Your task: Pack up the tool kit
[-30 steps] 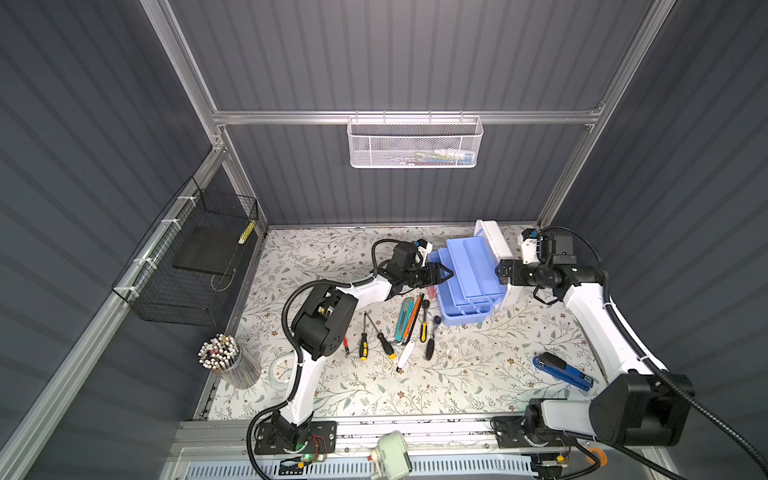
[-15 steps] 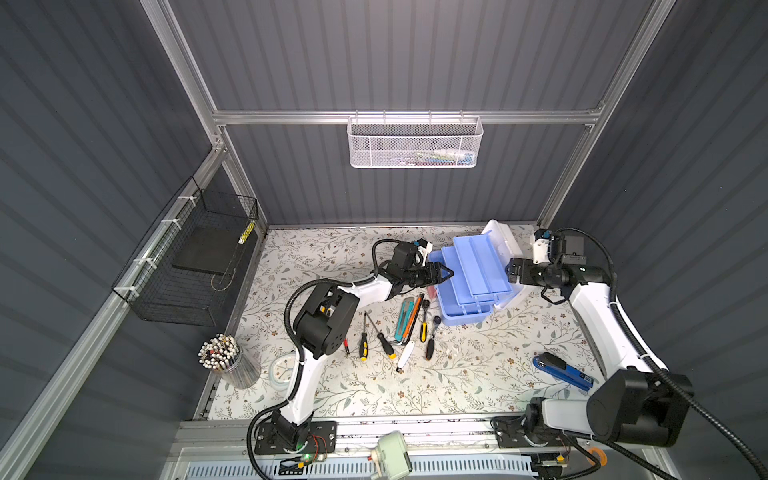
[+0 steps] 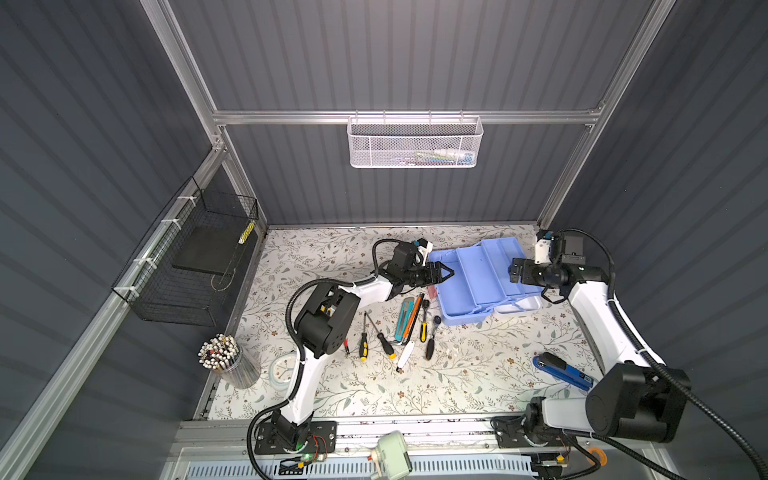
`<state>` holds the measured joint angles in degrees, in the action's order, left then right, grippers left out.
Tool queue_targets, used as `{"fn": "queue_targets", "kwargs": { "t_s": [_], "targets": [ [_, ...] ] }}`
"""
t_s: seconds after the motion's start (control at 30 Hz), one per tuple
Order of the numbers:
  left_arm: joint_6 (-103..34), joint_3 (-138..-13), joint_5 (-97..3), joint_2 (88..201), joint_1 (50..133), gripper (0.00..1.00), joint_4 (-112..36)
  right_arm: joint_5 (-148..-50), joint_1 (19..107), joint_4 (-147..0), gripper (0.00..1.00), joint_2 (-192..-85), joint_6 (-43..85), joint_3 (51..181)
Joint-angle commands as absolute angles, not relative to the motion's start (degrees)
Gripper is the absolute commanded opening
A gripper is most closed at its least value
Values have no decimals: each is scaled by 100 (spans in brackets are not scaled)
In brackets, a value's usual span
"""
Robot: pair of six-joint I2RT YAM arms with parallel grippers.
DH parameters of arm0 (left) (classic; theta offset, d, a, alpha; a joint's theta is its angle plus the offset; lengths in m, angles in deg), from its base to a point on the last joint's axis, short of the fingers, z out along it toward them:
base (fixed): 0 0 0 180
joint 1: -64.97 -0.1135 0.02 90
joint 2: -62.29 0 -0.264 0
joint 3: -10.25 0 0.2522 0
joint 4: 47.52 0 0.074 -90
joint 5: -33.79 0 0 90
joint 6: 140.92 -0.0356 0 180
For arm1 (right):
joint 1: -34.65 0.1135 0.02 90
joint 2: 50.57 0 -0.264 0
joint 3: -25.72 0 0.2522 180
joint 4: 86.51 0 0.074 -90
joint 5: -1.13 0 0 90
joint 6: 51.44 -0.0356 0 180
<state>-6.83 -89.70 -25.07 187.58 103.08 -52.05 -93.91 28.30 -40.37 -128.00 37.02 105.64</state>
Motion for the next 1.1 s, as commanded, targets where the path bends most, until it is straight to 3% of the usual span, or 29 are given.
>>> {"fn": "queue_targets", "kwargs": {
  "t_s": [0.0, 0.3, 0.93, 1.07],
  "targets": [
    [-614, -8965, -2457, 18955, 10321, 69, -5261, -9540, 2806, -4111, 99, -12858, 3592, 10461],
    [-706, -8956, -2443, 18777, 10328, 71, -5329, -9968, 2845, -4274, 99, -12754, 3432, 10303],
    [-1244, -8827, -2653, 18143, 10338, 100, -5236, -9738, 3694, -4311, 93, -11690, 2284, 9666],
    [-1431, -8634, -2861, 17916, 10338, 100, -5126, -9637, 4020, -4310, 91, -11509, 1980, 9533]
  ]
}}
